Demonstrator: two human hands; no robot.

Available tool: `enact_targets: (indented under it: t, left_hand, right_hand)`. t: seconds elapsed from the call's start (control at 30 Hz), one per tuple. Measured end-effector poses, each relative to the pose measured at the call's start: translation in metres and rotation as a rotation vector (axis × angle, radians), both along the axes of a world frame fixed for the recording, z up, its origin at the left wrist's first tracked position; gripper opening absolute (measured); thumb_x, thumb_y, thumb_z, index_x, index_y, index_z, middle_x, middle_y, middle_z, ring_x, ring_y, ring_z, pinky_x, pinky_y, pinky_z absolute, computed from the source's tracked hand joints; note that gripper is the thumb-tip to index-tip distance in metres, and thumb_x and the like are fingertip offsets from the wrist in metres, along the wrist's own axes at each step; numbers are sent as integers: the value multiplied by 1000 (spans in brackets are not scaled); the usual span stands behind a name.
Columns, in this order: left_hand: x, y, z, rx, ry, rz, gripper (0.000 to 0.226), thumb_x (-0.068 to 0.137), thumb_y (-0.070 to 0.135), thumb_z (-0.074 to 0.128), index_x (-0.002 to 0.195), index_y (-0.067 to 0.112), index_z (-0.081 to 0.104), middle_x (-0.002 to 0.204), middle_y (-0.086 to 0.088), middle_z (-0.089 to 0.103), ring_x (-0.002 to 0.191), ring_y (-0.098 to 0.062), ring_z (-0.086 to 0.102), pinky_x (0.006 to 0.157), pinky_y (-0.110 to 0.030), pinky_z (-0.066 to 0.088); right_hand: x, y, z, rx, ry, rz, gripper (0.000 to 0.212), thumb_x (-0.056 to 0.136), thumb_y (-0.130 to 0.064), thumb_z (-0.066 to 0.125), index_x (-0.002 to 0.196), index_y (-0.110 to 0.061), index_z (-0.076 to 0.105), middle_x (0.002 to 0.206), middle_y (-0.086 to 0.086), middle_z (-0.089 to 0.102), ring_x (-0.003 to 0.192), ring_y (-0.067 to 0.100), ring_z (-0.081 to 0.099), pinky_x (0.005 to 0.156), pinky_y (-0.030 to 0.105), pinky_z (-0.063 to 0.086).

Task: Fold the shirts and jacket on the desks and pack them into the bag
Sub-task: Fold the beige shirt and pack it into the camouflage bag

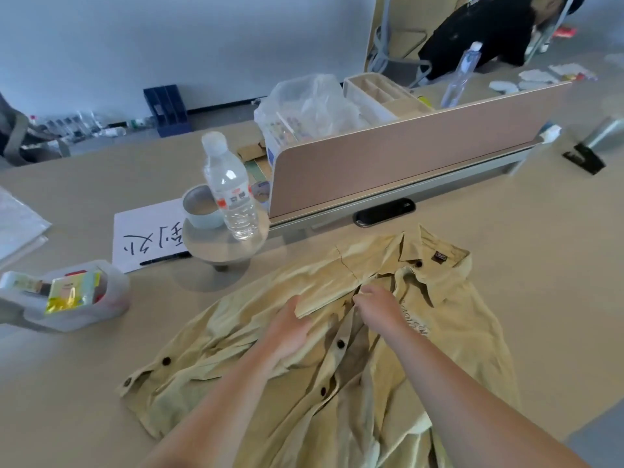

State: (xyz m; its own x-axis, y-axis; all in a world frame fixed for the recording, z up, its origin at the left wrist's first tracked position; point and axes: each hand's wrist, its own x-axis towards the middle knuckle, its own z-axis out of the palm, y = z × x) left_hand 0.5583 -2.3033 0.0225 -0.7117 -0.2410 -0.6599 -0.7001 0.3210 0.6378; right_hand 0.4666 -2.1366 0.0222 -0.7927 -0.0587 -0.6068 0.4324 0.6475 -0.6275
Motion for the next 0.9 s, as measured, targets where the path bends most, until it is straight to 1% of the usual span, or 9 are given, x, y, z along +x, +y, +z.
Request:
enact_targets:
  t: [0.07, 0.13, 0.2, 0.37, 0.47, 0.57, 0.63, 0.73, 0.9]
  left_hand:
    - [-13, 13, -13, -21, -22, 61, 68, 99, 28, 51, 156, 39, 15, 131, -5, 61, 79, -20, 71, 69, -33, 59]
    - [-24, 20, -25, -25, -24, 155, 68, 99, 22, 51, 157, 34, 18, 106, -1, 65, 65, -14, 61, 60, -33, 56]
    - [-33, 23, -33, -53, -10, 242, 64, 98, 13, 50, 156, 25, 24, 83, -3, 64, 54, -9, 51, 45, -25, 42]
    - [-42, 22, -27, -56, 38, 339, 60, 94, 6, 43, 149, 28, 32, 79, -8, 64, 47, -12, 44, 40, -28, 31]
    - [-53, 12, -25, -81, 12, 361, 64, 94, 7, 41, 151, 31, 28, 93, -8, 68, 56, -19, 52, 46, -32, 38]
    - [-59, 1, -23, -45, 25, 368, 65, 92, 9, 41, 150, 34, 28, 120, -5, 64, 91, -25, 69, 78, -42, 57]
    - [-64, 0, -15, -48, 58, 358, 68, 88, 15, 46, 151, 35, 29, 133, 2, 58, 101, -22, 68, 89, -46, 57]
    - [-74, 5, 2, -163, 80, 297, 66, 93, 11, 47, 153, 33, 28, 135, 7, 54, 89, -7, 64, 74, -32, 58]
    - [-81, 7, 1, -221, 67, 295, 61, 94, 9, 44, 153, 22, 30, 118, 4, 61, 80, -8, 61, 74, -33, 55]
  right_hand:
    - [-26, 10, -14, -110, -64, -56, 41, 93, -28, 54, 134, -25, 55, 100, -1, 66, 88, 20, 68, 81, 39, 58]
    - [-47, 15, -30, -210, -115, -79, 39, 93, -28, 55, 132, -26, 58, 114, 1, 64, 100, 21, 66, 96, 46, 55]
    - [-63, 15, -37, -282, -167, -81, 37, 96, -24, 54, 133, -24, 57, 121, 3, 60, 105, 22, 62, 98, 46, 54]
    - [-94, 6, -38, -421, -333, -219, 14, 100, -15, 54, 110, -9, 63, 102, 10, 59, 102, 26, 63, 93, 42, 58]
    - [-111, 2, -34, -426, -323, -204, 11, 101, -14, 54, 105, -10, 63, 109, 12, 62, 109, 29, 63, 96, 43, 56]
    - [-131, -6, -26, -449, -197, -184, 18, 101, -16, 50, 93, -12, 66, 100, 10, 65, 102, 27, 65, 99, 46, 54]
    - [-143, -14, -17, -485, -131, -171, 20, 101, -20, 51, 111, -11, 66, 112, 7, 65, 104, 22, 62, 102, 45, 52]
    - [-157, -23, -8, -424, -39, -71, 49, 99, -27, 52, 147, -18, 48, 143, 2, 52, 126, 24, 53, 109, 47, 45]
    - [-164, -26, -7, -260, -64, 88, 56, 97, -33, 54, 147, -12, 44, 140, 9, 52, 123, 31, 52, 107, 52, 45]
